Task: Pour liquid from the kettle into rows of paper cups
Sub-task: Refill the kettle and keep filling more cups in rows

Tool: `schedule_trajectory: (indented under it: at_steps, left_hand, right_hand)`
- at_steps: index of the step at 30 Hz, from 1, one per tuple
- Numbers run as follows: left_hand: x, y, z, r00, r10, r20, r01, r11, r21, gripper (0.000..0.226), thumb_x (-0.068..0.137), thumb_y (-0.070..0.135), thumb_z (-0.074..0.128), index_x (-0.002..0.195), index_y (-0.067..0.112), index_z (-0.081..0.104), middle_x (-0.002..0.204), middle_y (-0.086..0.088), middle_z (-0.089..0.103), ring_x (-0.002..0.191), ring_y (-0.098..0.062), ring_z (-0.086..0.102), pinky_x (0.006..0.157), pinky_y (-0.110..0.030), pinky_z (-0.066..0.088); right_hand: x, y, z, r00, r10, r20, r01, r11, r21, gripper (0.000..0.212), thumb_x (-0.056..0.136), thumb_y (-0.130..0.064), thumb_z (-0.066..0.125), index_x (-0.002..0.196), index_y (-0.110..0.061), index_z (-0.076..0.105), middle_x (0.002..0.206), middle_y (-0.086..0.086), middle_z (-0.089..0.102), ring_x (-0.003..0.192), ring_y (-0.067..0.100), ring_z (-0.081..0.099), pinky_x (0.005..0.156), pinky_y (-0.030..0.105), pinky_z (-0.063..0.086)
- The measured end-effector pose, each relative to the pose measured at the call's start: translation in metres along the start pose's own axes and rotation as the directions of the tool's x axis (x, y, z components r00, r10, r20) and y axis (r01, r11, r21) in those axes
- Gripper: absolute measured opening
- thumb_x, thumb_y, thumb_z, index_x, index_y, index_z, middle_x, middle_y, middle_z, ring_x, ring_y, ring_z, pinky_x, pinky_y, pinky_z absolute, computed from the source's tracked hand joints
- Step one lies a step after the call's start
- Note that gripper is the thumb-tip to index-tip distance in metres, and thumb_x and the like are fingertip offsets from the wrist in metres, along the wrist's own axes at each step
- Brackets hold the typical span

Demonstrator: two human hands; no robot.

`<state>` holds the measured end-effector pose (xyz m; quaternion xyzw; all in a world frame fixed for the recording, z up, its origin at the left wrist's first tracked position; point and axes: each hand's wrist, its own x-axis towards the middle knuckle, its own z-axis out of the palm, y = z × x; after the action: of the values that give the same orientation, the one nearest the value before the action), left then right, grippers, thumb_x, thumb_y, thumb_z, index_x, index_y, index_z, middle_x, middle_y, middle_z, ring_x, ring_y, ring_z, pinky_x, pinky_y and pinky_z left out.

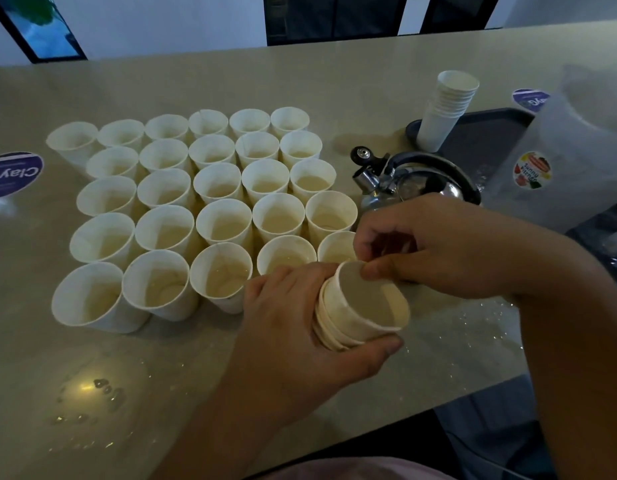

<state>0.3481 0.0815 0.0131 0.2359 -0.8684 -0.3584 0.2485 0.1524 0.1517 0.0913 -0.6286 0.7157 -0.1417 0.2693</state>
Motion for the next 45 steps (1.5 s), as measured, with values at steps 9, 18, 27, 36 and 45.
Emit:
schedule_trajectory:
  at_steps: [9, 18, 27, 36, 45]
  left_hand:
    - [-0.009, -0.012, 0.007, 0.996, -0.053, 0.073, 0.049, 0.997, 0.055, 0.072, 0.048, 0.089, 0.062, 0.110, 0.061, 0.039, 0.118, 0.056, 0.032, 0.114, 0.032, 0.020, 0.089, -0.021, 0.031]
    - [-0.007, -0.018, 0.012, 0.992, -0.088, 0.091, 0.066, 0.972, 0.224, 0.082, 0.058, 0.091, 0.057, 0.127, 0.047, 0.044, 0.122, 0.025, 0.050, 0.114, 0.005, 0.035, 0.093, -0.031, 0.022]
    - [0.000, 0.001, 0.010, 0.990, -0.028, 0.136, -0.015, 0.952, 0.307, 0.090, 0.063, 0.087, 0.052, 0.139, 0.040, 0.041, 0.124, 0.020, 0.052, 0.116, -0.002, 0.037, 0.094, -0.036, 0.025]
    - [0.047, 0.025, -0.015, 0.994, -0.078, 0.077, 0.064, 0.984, 0.163, 0.058, 0.076, 0.072, 0.051, 0.130, 0.051, 0.048, 0.120, 0.028, 0.051, 0.120, -0.005, 0.044, 0.103, -0.045, 0.032]
    - [0.150, 0.034, -0.002, 0.992, -0.046, 0.114, 0.010, 0.955, 0.298, 0.024, 0.094, 0.037, 0.064, 0.118, 0.035, 0.067, 0.105, 0.019, 0.064, 0.102, -0.012, 0.061, 0.105, -0.054, 0.042]
  right_hand:
    - [-0.038, 0.007, -0.049, 0.919, 0.086, -0.386, -0.044, 0.992, 0.115, 0.015, 0.070, -0.044, 0.070, 0.084, -0.039, 0.072, 0.077, -0.029, 0.070, 0.070, -0.008, 0.067, 0.065, 0.007, 0.049]
    - [-0.034, 0.054, -0.027, 0.916, 0.399, -0.033, -0.400, 0.915, -0.050, 0.007, 0.087, -0.035, 0.071, 0.089, -0.041, 0.068, 0.075, -0.020, 0.071, 0.072, -0.009, 0.065, 0.064, 0.015, 0.040]
    - [-0.013, 0.072, 0.011, 0.934, 0.342, -0.105, -0.346, 0.938, -0.019, 0.014, 0.088, -0.028, 0.075, 0.088, -0.038, 0.066, 0.071, -0.020, 0.064, 0.066, -0.022, 0.057, 0.054, 0.001, 0.041]
    - [-0.018, 0.089, 0.005, 0.527, 0.405, -0.747, -0.243, 0.914, 0.324, 0.020, 0.094, -0.046, 0.065, 0.093, -0.026, 0.070, 0.083, -0.011, 0.068, 0.077, 0.006, 0.064, 0.070, 0.023, 0.051]
    - [0.035, 0.141, -0.007, 0.598, 0.633, -0.492, -0.440, 0.772, 0.458, 0.054, 0.101, -0.064, 0.031, 0.120, -0.024, 0.061, 0.104, -0.002, 0.065, 0.105, 0.021, 0.060, 0.089, 0.039, 0.047]
